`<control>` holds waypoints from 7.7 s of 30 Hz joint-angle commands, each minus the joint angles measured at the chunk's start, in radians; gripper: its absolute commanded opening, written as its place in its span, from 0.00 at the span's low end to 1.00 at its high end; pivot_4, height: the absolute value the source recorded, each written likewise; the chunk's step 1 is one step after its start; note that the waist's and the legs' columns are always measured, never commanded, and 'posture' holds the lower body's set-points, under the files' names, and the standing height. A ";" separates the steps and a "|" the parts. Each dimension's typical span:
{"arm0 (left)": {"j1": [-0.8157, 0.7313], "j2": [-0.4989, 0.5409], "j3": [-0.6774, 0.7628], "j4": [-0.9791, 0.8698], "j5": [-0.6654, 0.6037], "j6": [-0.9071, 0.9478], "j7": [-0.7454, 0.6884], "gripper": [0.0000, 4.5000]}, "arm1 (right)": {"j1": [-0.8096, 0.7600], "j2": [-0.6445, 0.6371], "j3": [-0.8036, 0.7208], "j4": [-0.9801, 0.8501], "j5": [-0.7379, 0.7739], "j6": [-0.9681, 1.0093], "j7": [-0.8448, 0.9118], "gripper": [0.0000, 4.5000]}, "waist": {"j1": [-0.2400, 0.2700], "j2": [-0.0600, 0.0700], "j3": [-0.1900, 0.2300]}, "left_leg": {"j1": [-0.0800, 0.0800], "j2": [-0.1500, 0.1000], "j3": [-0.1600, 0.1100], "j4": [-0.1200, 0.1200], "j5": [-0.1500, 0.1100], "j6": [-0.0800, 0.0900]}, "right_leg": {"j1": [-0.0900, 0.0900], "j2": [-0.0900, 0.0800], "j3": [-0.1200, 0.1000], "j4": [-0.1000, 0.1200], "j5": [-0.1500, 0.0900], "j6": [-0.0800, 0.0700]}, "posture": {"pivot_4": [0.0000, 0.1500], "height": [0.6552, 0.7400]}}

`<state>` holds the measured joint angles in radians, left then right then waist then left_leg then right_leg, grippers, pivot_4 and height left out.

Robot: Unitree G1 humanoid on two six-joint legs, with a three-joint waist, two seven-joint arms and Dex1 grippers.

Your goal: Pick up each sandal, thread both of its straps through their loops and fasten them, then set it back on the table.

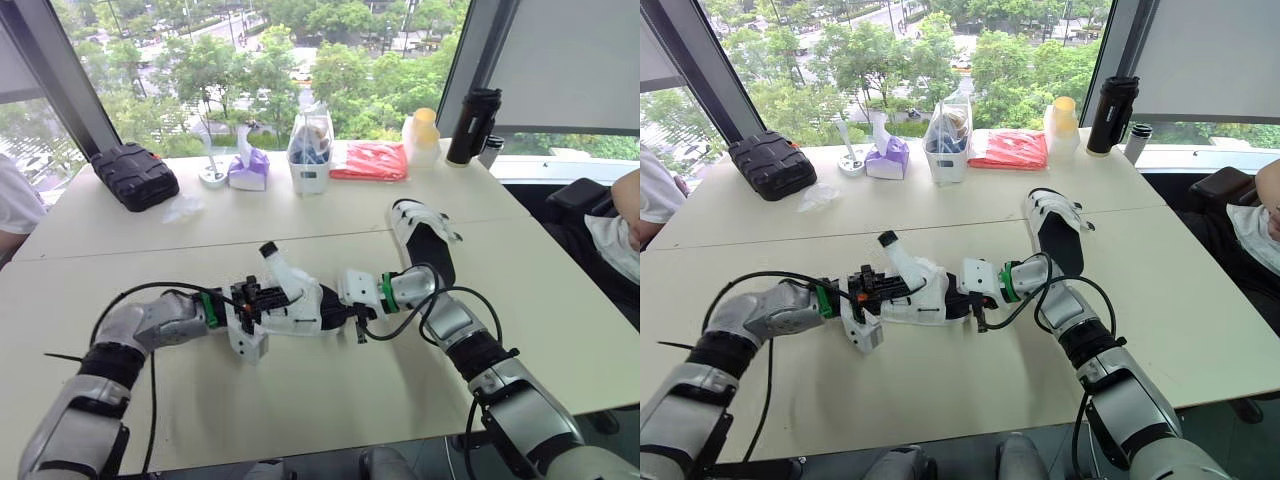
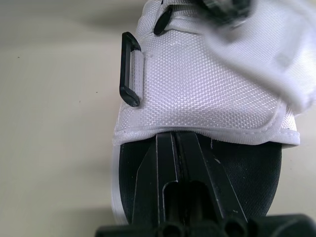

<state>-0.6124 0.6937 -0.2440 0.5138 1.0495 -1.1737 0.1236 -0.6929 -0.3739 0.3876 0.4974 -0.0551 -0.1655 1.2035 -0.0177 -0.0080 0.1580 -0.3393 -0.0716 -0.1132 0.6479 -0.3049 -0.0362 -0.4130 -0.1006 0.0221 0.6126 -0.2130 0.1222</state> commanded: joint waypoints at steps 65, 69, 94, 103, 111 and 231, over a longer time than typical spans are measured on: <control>0.409 0.309 -0.076 -0.705 -2.114 1.612 -0.989 0.86 | 0.013 0.021 0.075 0.111 -0.065 -0.026 0.040 0.00 | -0.026 0.001 0.003 | 0.001 0.007 0.000 -0.001 -0.003 0.005 | 0.001 0.005 -0.002 0.002 -0.005 -0.003 | 1.00 1.00; 0.389 0.208 -0.065 -0.664 -2.011 1.668 -1.016 0.86 | 0.020 0.018 0.075 0.102 -0.065 -0.024 0.040 0.00 | -0.025 0.001 0.003 | 0.001 0.006 -0.001 -0.001 -0.003 0.005 | 0.001 0.005 -0.002 0.001 -0.005 -0.003 | 1.00 1.00; 0.320 -0.059 0.092 -0.656 -1.854 1.896 -1.089 0.01 | 0.039 0.010 0.078 0.063 -0.063 -0.001 0.037 0.00 | -0.024 0.001 0.003 | 0.001 0.006 -0.001 -0.001 -0.003 0.004 | 0.001 0.004 -0.002 -0.001 -0.006 -0.004 | 1.00 1.00; 0.227 -0.089 0.218 -0.616 -1.981 2.095 -1.065 0.01 | 0.037 0.016 0.080 0.067 -0.065 -0.001 0.033 0.00 | -0.024 0.000 0.003 | 0.001 0.006 -0.001 -0.001 -0.003 0.004 | 0.001 0.004 -0.002 0.000 -0.006 -0.004 | 1.00 1.00; 0.076 -0.175 0.246 -0.417 -1.896 2.059 -1.060 0.01 | 0.039 0.018 0.080 0.066 -0.065 0.002 0.030 0.00 | -0.026 0.000 0.002 | 0.001 0.005 -0.002 -0.001 -0.003 0.004 | 0.001 0.004 -0.002 -0.001 -0.005 -0.004 | 1.00 1.00; 0.423 -0.168 0.094 -0.565 -1.410 1.432 -1.241 0.99 | 0.083 0.006 0.098 0.002 -0.072 0.023 0.021 0.00 | -0.018 0.000 0.003 | 0.001 0.011 -0.001 -0.003 -0.004 0.004 | 0.001 0.005 -0.004 -0.002 -0.008 -0.008 | 1.00 1.00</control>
<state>-0.1443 0.5409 -0.1724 -0.0381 -0.3543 0.2614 -1.1530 -0.6682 -0.3696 0.4013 0.4639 -0.0632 -0.1786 1.1913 -0.0353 -0.0076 0.1611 -0.3387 -0.0608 -0.1148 0.6454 -0.3089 -0.0320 -0.4117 -0.0959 0.0185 0.6105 -0.2214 0.1141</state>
